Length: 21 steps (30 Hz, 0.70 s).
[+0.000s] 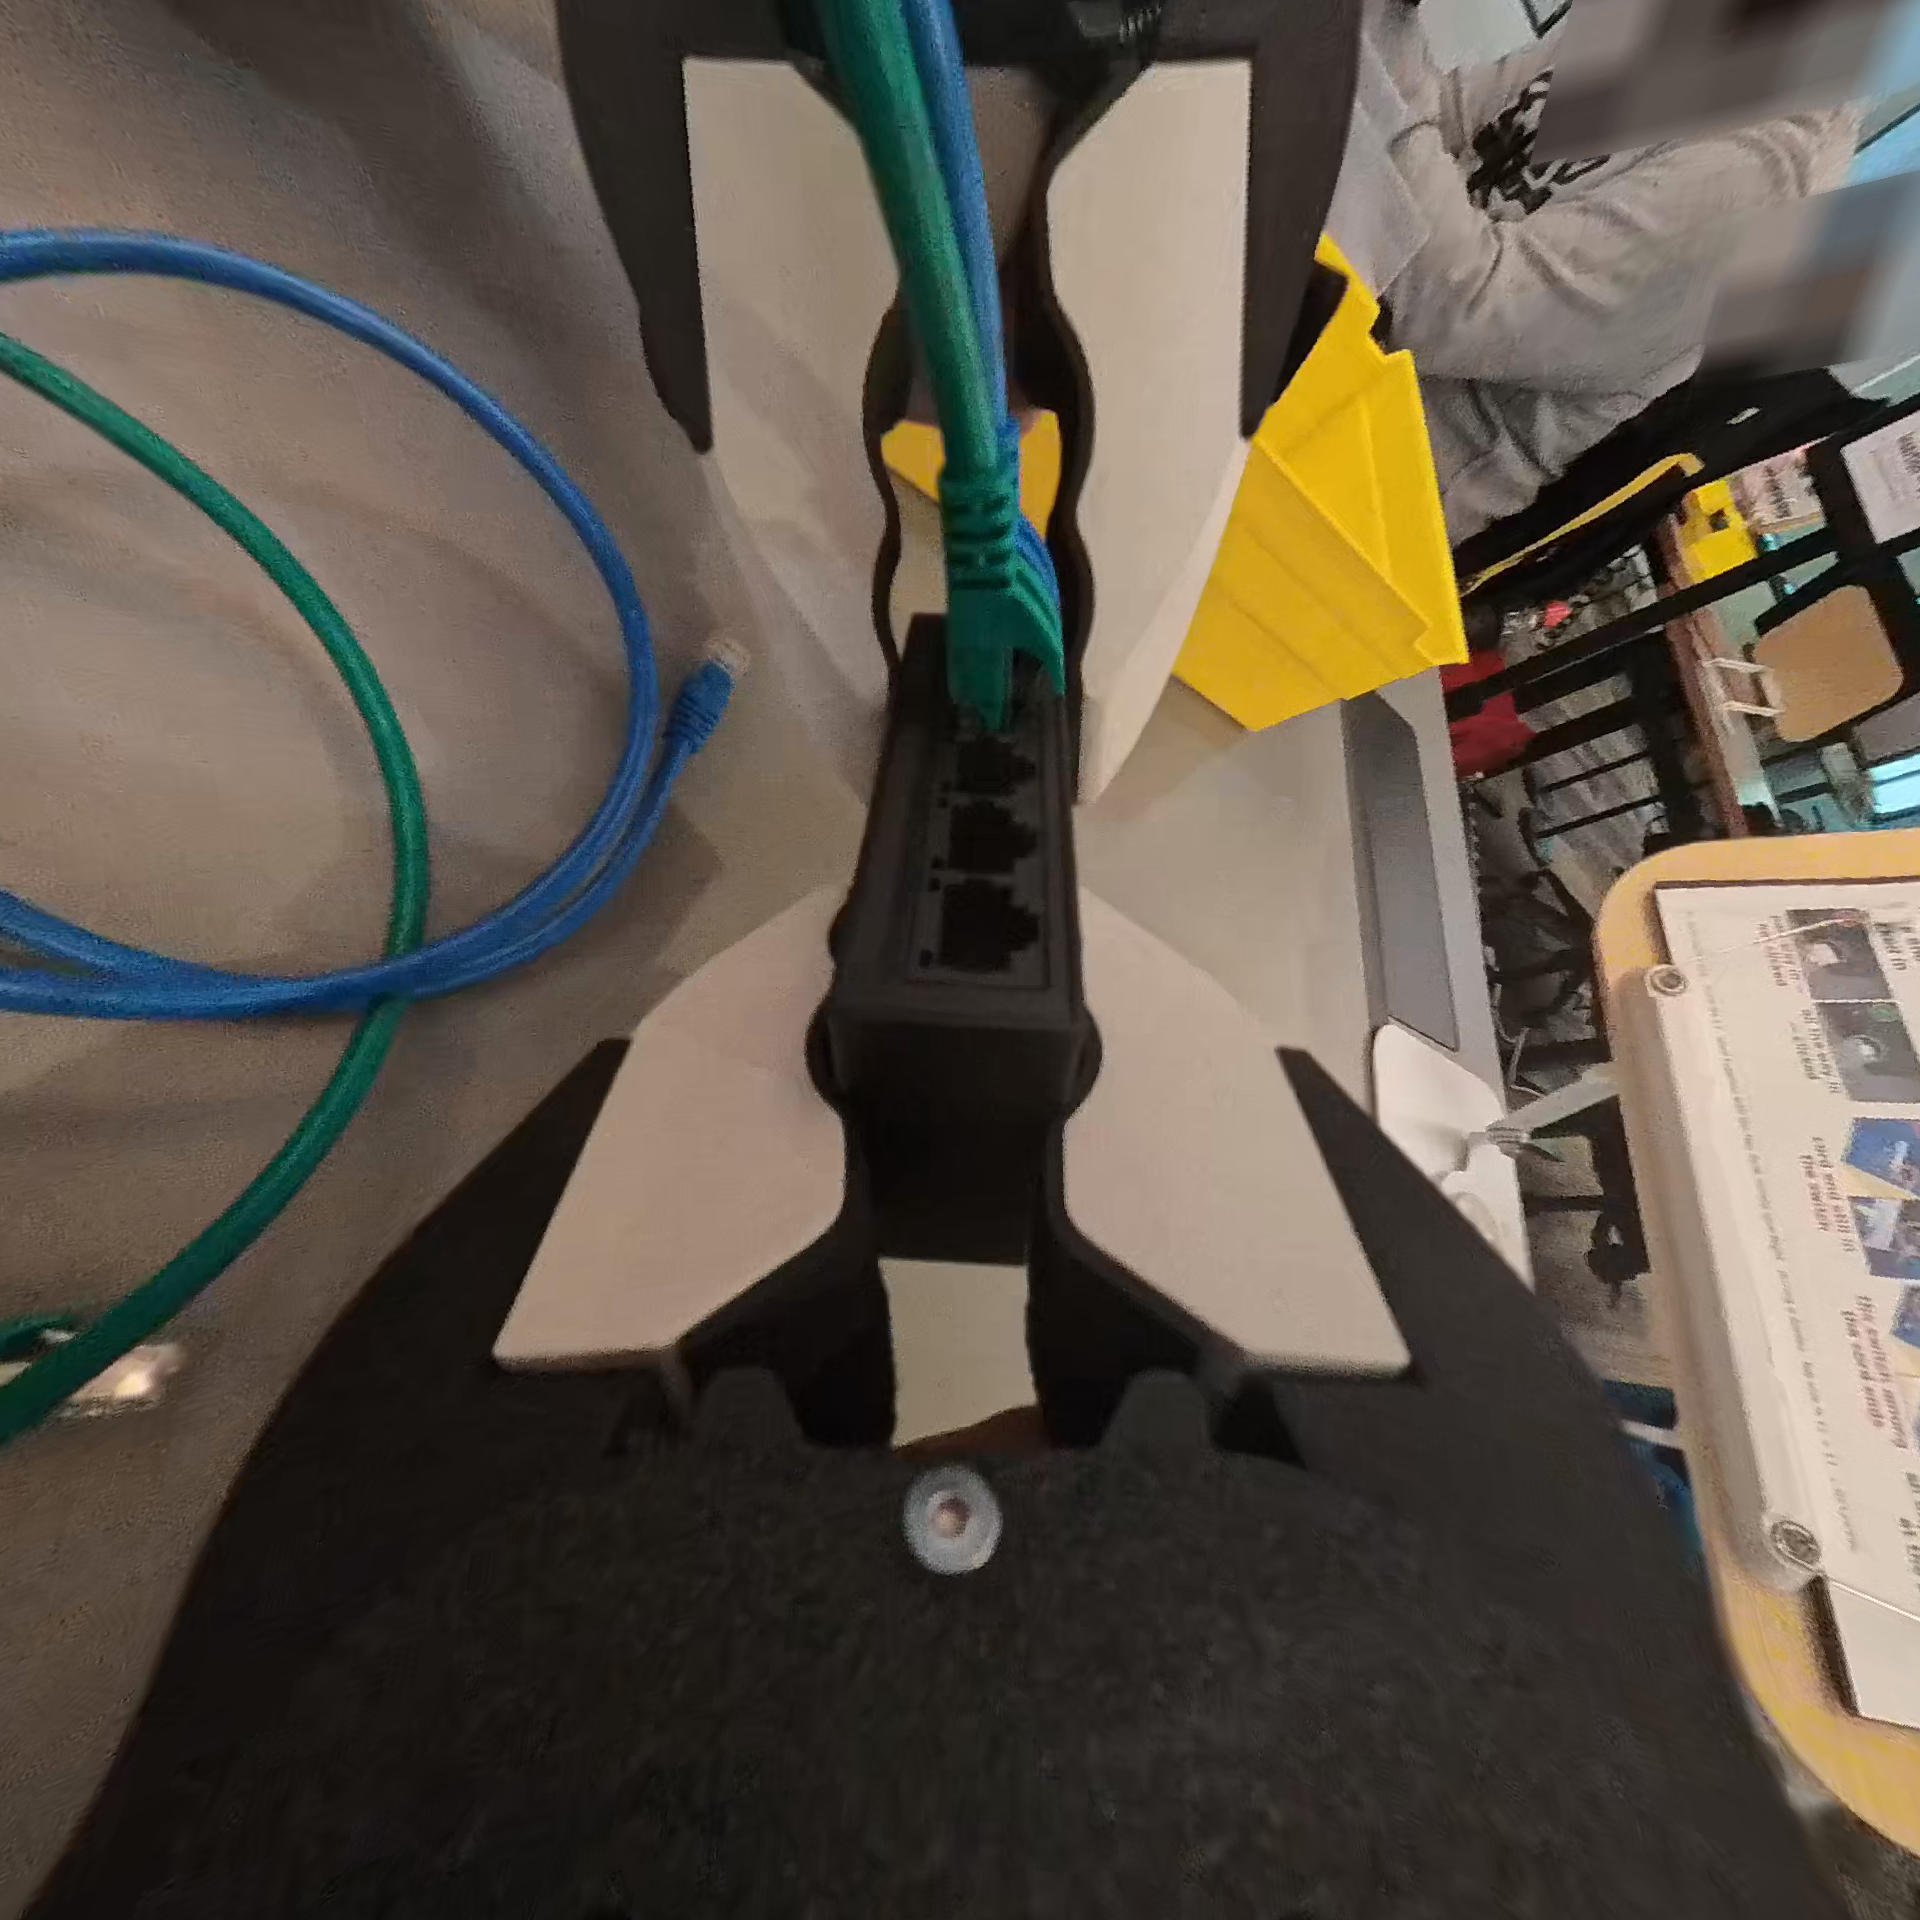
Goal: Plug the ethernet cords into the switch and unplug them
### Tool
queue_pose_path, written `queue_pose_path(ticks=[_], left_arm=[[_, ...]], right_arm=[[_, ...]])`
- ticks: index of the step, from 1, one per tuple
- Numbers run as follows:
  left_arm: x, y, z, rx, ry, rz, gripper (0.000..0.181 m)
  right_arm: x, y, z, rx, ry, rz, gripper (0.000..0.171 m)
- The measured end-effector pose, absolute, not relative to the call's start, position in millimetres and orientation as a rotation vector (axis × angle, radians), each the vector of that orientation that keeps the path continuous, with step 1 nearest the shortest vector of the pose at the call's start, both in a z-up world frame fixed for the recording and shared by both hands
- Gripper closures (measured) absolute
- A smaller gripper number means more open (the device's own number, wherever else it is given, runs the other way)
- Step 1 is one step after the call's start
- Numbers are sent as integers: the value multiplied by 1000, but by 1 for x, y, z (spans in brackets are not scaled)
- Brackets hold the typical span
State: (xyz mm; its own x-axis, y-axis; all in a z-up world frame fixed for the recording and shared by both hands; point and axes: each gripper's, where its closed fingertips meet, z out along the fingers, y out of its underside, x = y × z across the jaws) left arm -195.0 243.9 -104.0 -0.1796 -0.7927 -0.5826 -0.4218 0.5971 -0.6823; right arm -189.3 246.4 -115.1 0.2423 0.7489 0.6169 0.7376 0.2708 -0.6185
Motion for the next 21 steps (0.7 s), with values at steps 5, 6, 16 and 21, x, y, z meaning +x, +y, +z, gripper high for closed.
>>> queue_pose_path(ticks=[5, 6, 16, 21], left_arm=[[-190, 246, -111, -973, 1784, -515, 153], [-189, 246, -114, -968, 1801, -509, 153], [-190, 245, -128, -969, 1831, -573, 154], [-195, 254, -129, -1015, 1806, -591, 155]], right_arm=[[-190, 246, -110, -1405, -1486, -12, 140], [-191, 245, -110, -1402, -1483, -15, 141], [-193, 239, -120, -1487, -1465, 154, 140], [-189, 237, -106, -1464, -1433, 195, 144]])
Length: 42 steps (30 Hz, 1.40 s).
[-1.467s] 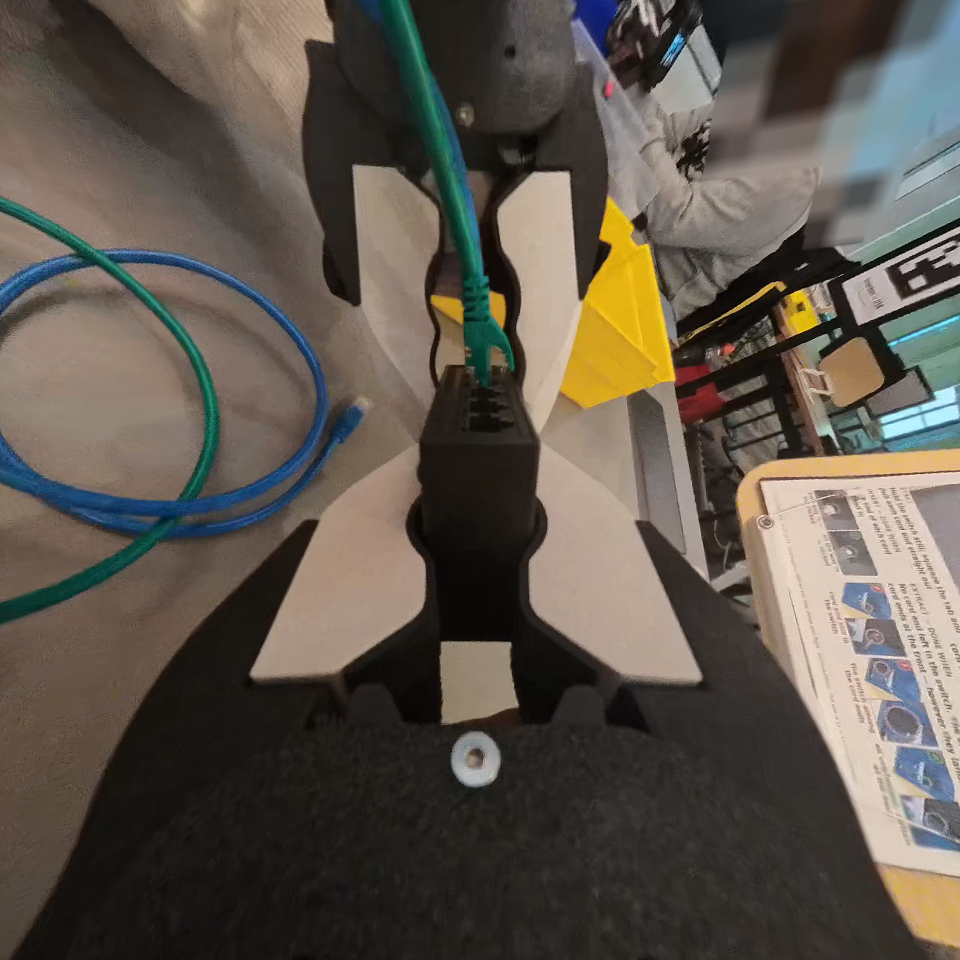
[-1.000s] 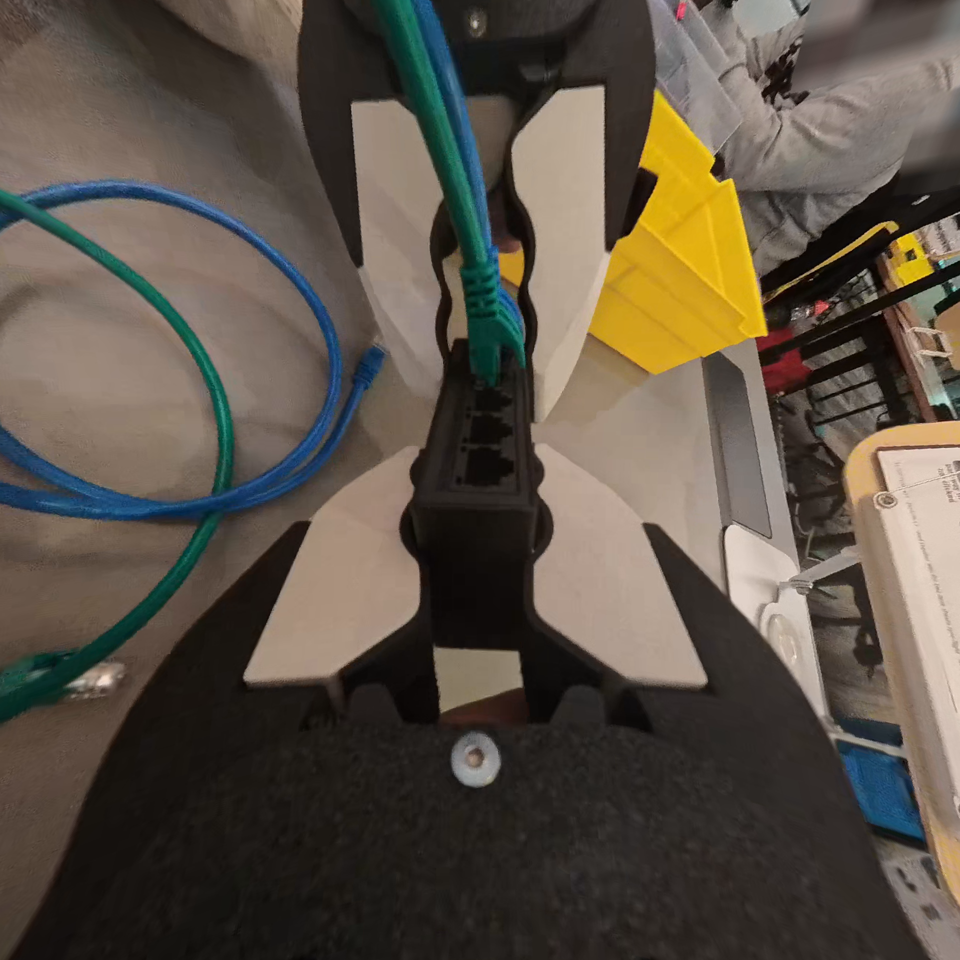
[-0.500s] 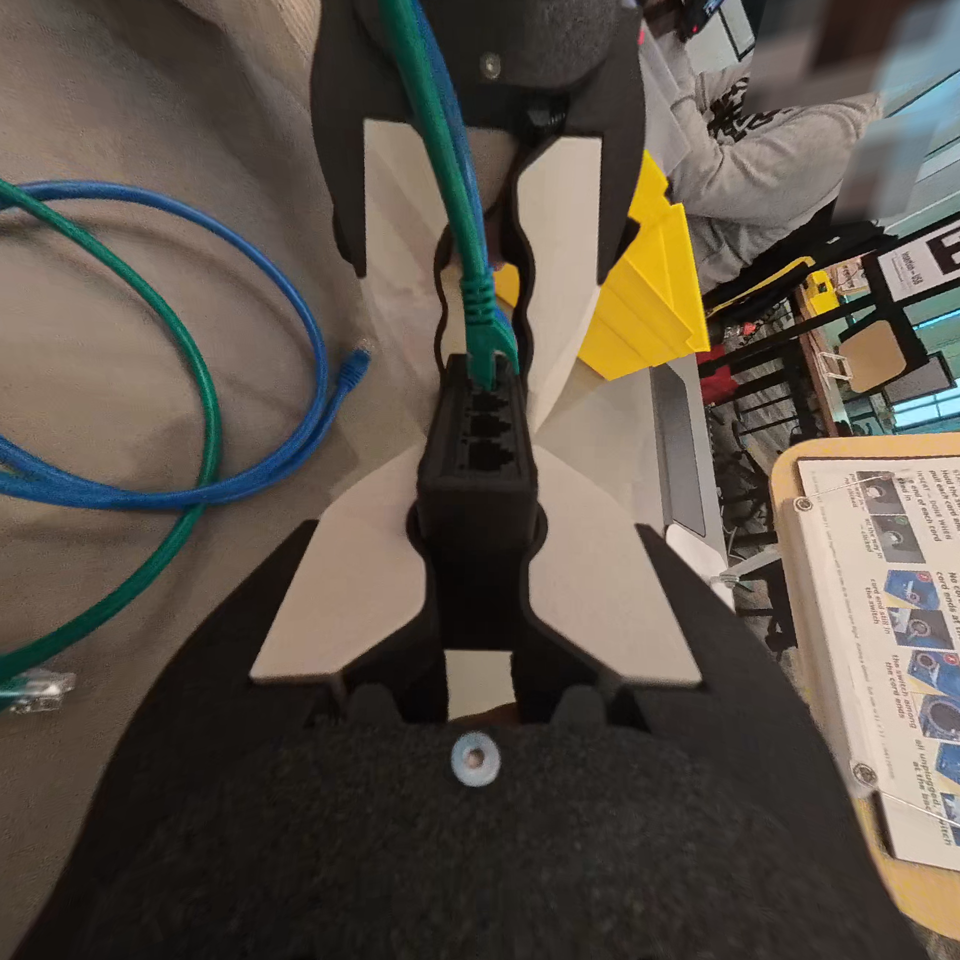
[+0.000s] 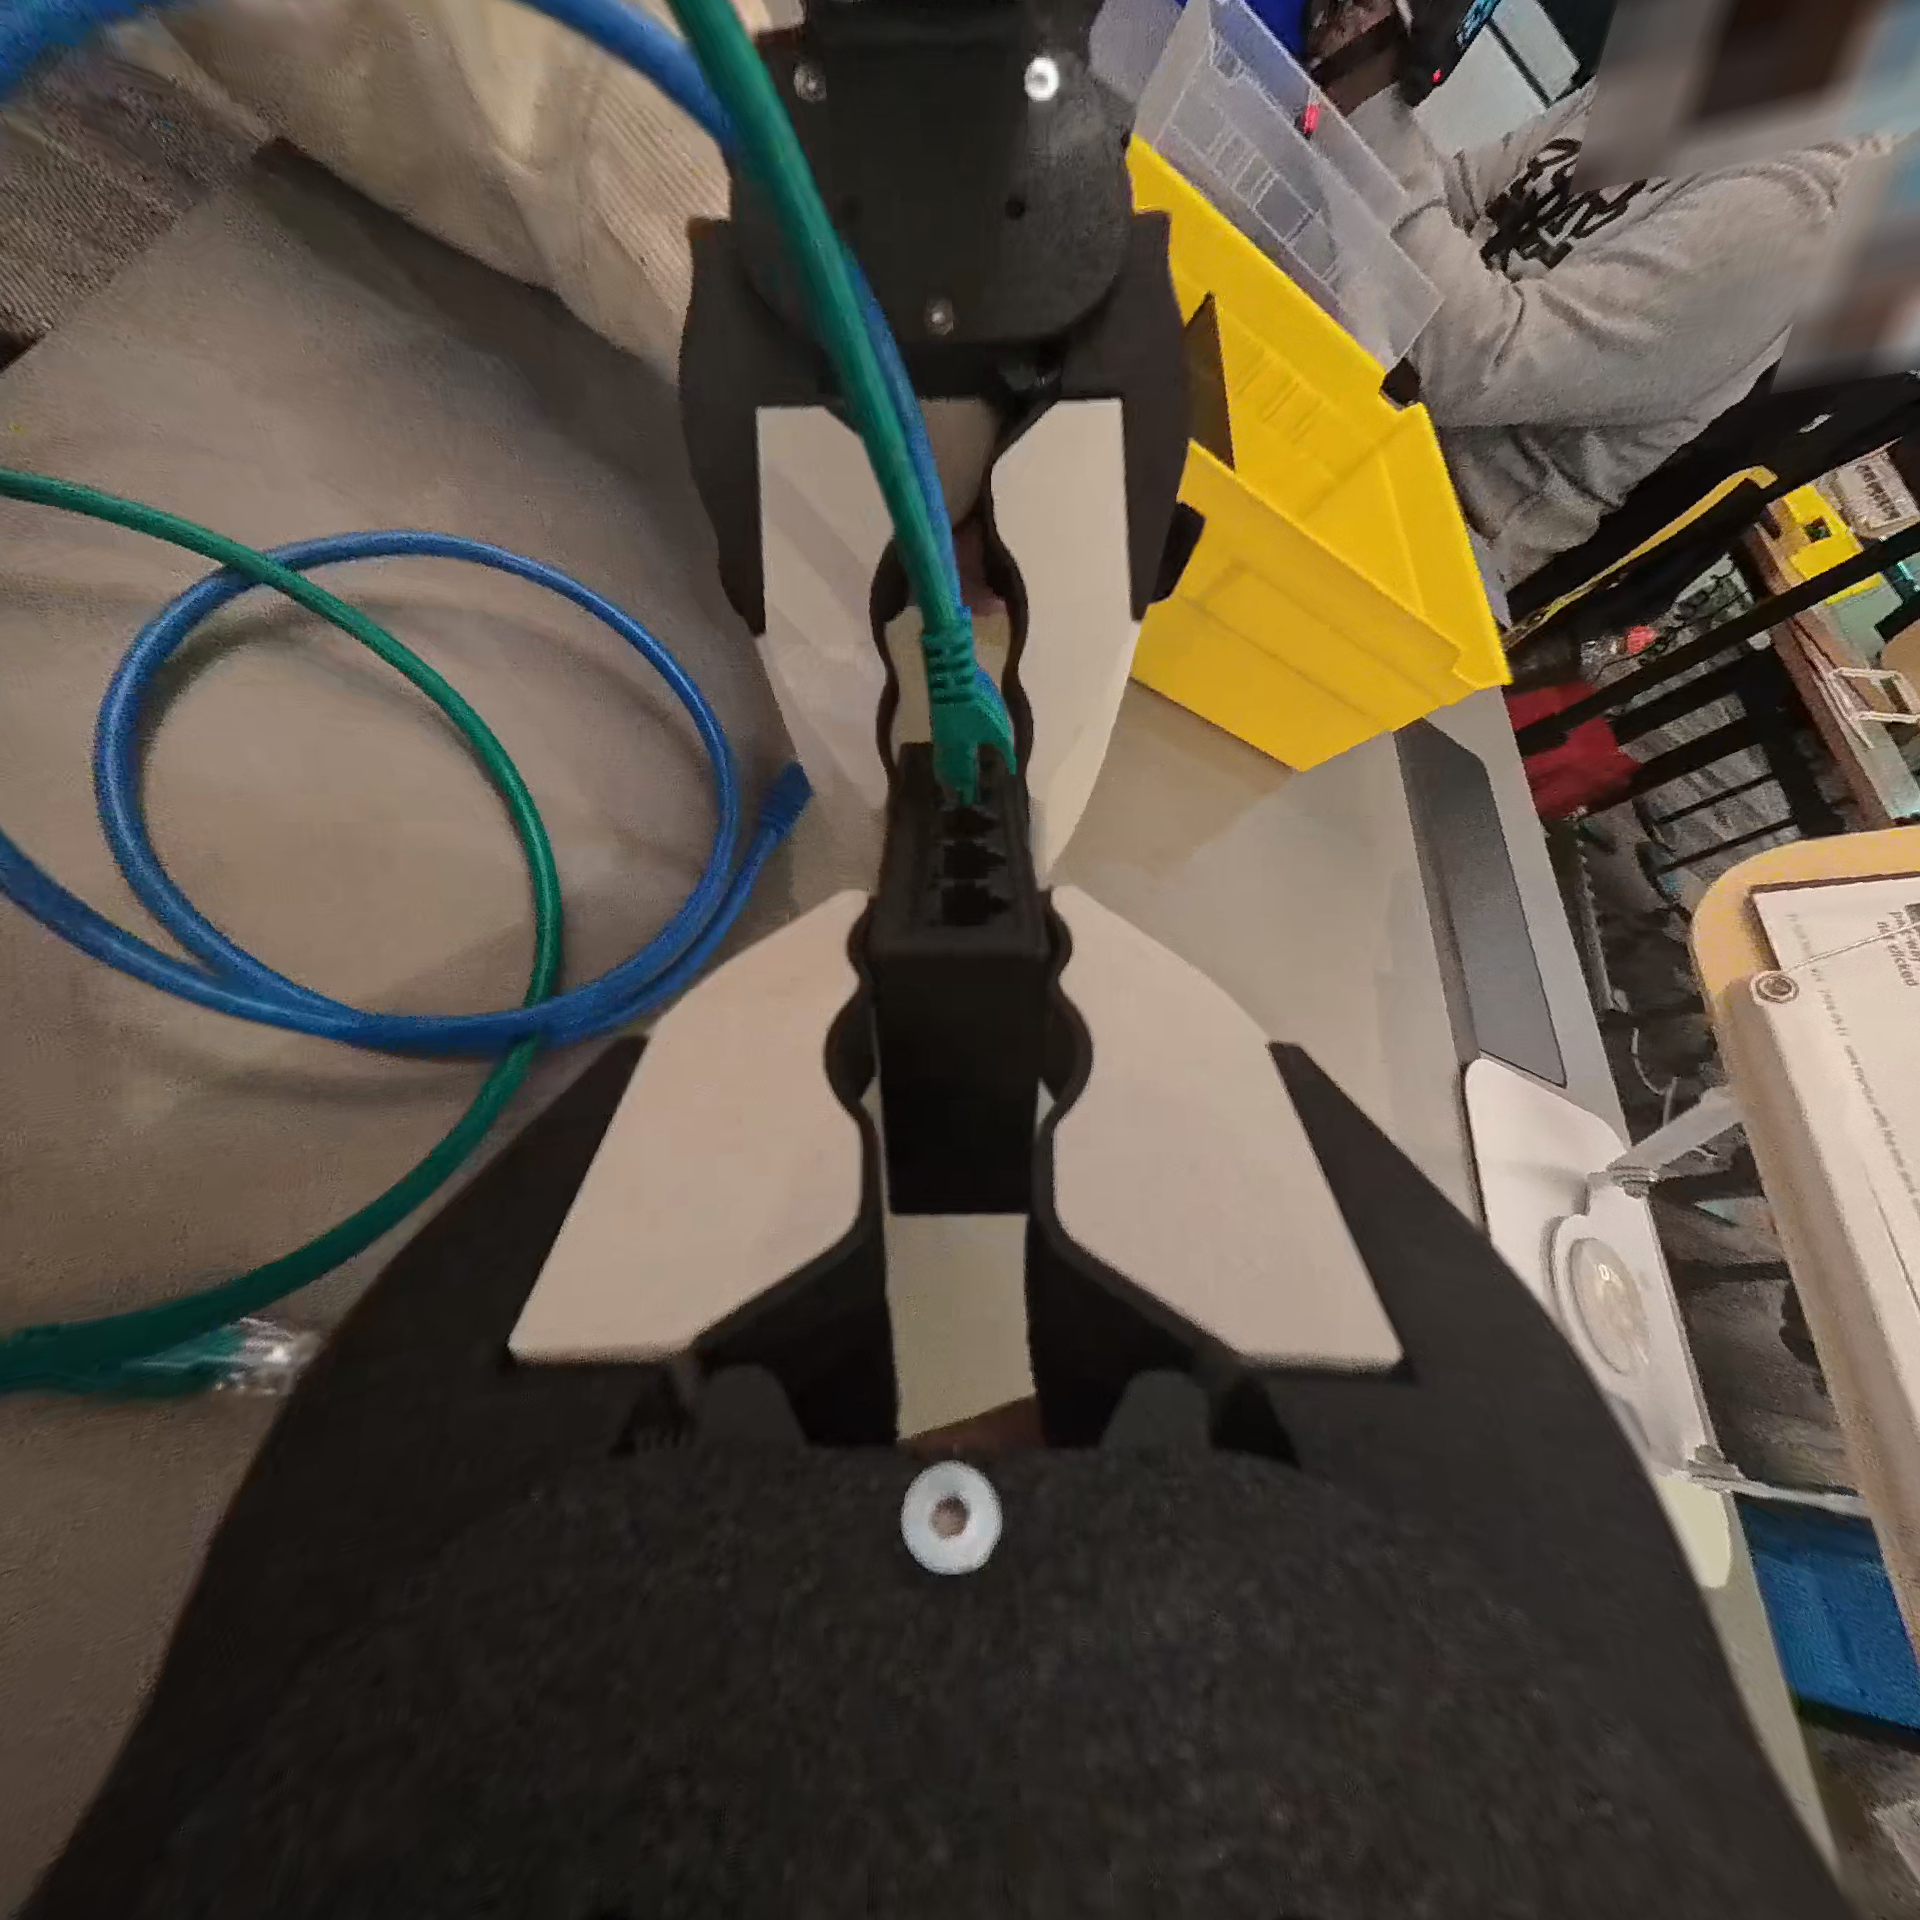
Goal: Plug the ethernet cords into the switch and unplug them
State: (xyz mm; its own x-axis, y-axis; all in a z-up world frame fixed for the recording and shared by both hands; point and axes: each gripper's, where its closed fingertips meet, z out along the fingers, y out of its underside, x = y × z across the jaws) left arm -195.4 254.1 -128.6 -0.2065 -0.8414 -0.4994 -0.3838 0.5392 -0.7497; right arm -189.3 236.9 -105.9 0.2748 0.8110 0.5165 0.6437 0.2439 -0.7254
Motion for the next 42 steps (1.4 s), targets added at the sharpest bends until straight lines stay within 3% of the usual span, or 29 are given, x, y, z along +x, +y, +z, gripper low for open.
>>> queue_pose_path(ticks=[24, 28, 36, 42], left_arm=[[-194, 256, -125, -1034, 1755, -584, 152], [-221, 275, -116, -1160, 1647, -576, 162], [-297, 259, -45, -1440, 1095, -808, 161], [-320, 208, -68, -1503, 1082, -792, 159]], right_arm=[[-183, 245, -114, -1462, -1504, 10, 141], [-170, 260, -112, -1481, -1465, -132, 141], [-102, 304, -64, -1499, -1206, -629, 141], [-77, 299, 3, -1370, -1245, -874, 141]])
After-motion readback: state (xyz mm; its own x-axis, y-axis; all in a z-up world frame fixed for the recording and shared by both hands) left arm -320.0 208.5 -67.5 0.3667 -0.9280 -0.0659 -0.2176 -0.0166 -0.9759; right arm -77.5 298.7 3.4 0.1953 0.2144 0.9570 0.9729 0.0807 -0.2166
